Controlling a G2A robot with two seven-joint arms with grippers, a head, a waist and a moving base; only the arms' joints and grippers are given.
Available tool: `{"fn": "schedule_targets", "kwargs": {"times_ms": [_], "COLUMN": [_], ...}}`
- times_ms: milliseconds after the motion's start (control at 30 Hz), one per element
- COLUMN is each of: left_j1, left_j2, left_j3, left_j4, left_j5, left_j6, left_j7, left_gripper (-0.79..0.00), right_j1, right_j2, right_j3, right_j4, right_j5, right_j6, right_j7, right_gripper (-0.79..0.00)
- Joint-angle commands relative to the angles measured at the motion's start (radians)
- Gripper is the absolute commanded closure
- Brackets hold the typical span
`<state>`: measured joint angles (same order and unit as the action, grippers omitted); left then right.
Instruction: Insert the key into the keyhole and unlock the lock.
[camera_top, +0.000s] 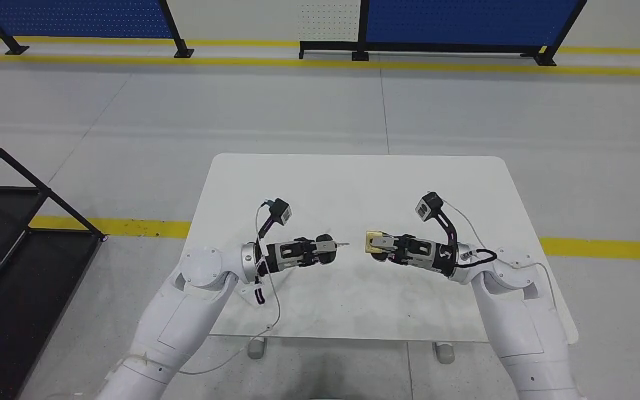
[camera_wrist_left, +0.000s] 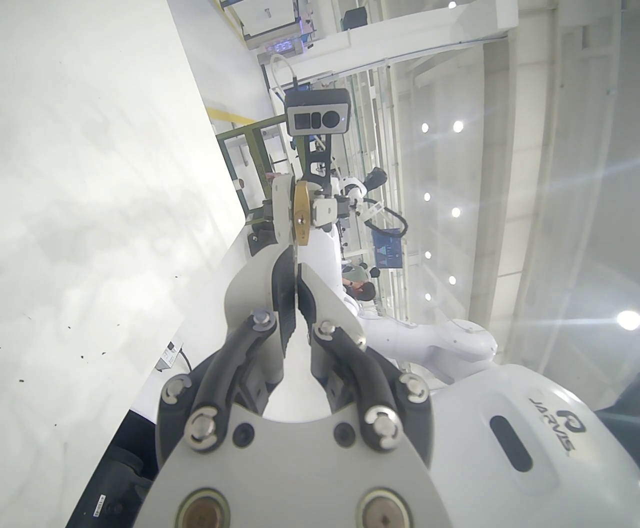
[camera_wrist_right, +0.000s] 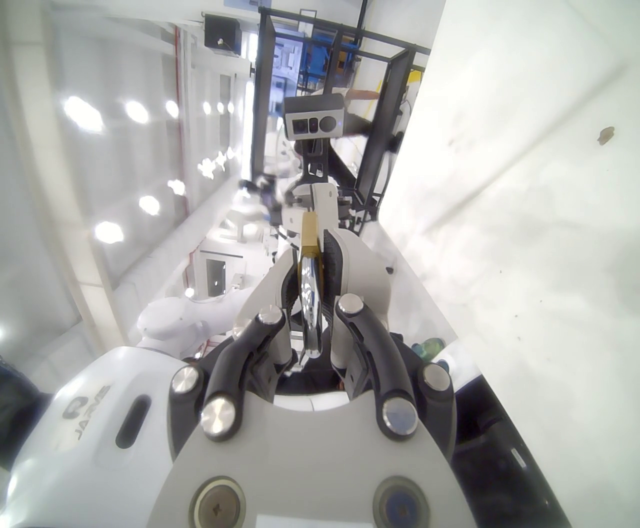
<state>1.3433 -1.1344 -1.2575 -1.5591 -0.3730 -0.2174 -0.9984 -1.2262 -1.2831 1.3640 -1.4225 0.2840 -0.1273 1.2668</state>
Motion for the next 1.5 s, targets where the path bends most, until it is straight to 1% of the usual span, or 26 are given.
{"fn": "schedule_targets", "kwargs": {"times_ms": [0, 67, 233, 567, 867, 1467], "left_j1": [0.003, 0.007, -0.002, -0.012, -0.022, -0.050], "left_j2": [0.000, -0.001, -0.004, -0.006, -0.006, -0.010], "left_j3": [0.003, 0.015, 0.040, 0.057, 0.074, 0.105], "left_j4": [-0.001, -0.016, -0.031, -0.041, -0.042, -0.015], "left_j5": [0.006, 0.032, 0.032, 0.033, 0.028, 0.005], "left_j6": [0.005, 0.020, 0.036, 0.047, 0.053, 0.055], "left_j7": [0.011, 0.040, 0.061, 0.091, 0.095, 0.098], "left_gripper": [0.000, 0.000, 0.000, 0.000, 0.000, 0.000], "right_j1": [0.000, 0.000, 0.000, 0.000, 0.000, 0.000], "right_j2": [0.000, 0.000, 0.000, 0.000, 0.000, 0.000], "right_j3": [0.000, 0.000, 0.000, 0.000, 0.000, 0.000], "right_j4": [0.000, 0.000, 0.000, 0.000, 0.000, 0.000], "right_j5": [0.000, 0.000, 0.000, 0.000, 0.000, 0.000], "right_j6": [0.000, 0.000, 0.000, 0.000, 0.000, 0.000], "right_j7": [0.000, 0.000, 0.000, 0.000, 0.000, 0.000], "right_gripper": [0.000, 0.000, 0.000, 0.000, 0.000, 0.000]}}
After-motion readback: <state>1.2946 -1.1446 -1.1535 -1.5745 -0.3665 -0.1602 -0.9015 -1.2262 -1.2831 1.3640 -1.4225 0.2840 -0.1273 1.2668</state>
